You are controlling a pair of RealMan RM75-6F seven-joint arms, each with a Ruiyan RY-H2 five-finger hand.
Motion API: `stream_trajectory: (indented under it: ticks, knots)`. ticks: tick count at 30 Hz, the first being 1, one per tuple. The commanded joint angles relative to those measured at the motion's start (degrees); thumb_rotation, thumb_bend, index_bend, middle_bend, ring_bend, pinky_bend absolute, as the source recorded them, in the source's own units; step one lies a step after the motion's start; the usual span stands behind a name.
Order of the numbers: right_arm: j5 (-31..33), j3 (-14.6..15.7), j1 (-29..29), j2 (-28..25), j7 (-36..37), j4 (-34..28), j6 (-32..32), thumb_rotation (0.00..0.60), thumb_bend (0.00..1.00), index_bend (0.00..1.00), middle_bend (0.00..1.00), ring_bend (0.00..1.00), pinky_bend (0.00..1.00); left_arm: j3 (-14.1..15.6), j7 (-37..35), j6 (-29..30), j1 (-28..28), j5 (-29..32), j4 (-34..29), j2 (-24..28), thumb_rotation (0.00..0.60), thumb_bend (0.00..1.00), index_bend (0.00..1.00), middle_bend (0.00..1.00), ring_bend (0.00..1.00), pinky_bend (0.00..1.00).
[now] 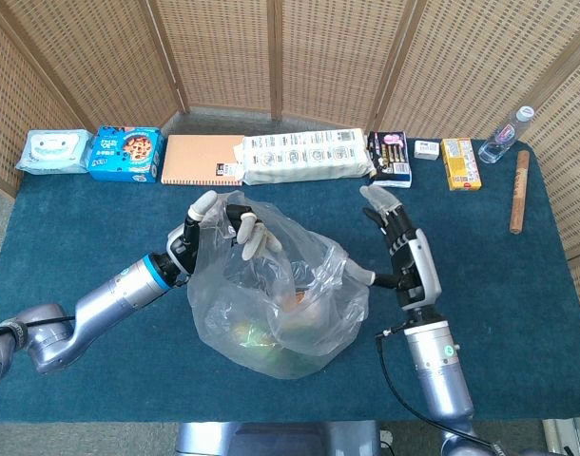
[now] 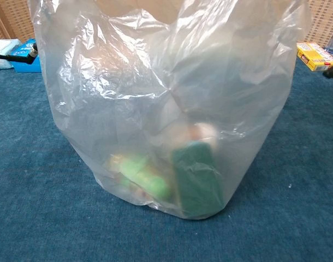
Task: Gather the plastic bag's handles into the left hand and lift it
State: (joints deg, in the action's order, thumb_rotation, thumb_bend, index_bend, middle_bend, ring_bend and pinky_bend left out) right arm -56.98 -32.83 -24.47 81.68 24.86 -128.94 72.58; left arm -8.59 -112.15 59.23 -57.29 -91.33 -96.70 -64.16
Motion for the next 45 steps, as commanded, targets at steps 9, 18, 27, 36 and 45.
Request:
stream_trajectory:
  ticks: [9,18,27,36,45]
  knots:
    - [4.81,-4.17,0.78,-6.00,3.21,-3.82,-1.26,0.599,0.04,0.12,0.13,0.07,0.08,-0.34,2.17,-1.69,-0.19,-0.11,-1.74,1.84,0.000,0.23,0.64,0.60,0.51,0.33]
    - [5.75,-5.24,0.56,-8.44,3.77,-4.58,-1.51,0.600,0.04,0.10,0.12,0.06,0.08,-0.81,5.27,-2.89,-0.65,-0.26,-2.41,2.39,0.000,0.23,0.58,0.51,0.42,0.28]
    - [5.68,-5.41,0.31,-9.78,4.09,-5.32,-1.51,0.600,0.04,0.07,0.10,0.05,0.07,-0.93,7.77,-4.51,-2.03,-1.31,-3.50,2.39,0.000,0.23,0.45,0.38,0.31,0.24]
    - [5.33,-5.39,-0.49,-10.60,3.52,-5.60,-1.28,0.600,0.03,0.06,0.10,0.04,0.07,-1.57,10.14,-6.51,-3.32,-0.21,-4.38,1.90,0.000,0.23,0.36,0.32,0.26,0.20]
    - [4.94,-4.09,-2.12,-9.54,1.45,-4.83,-0.15,0.600,0.04,0.06,0.10,0.04,0.07,-1.14,10.42,-9.94,-5.40,-0.16,-4.36,-0.26,0.000,0.23,0.35,0.32,0.25,0.20]
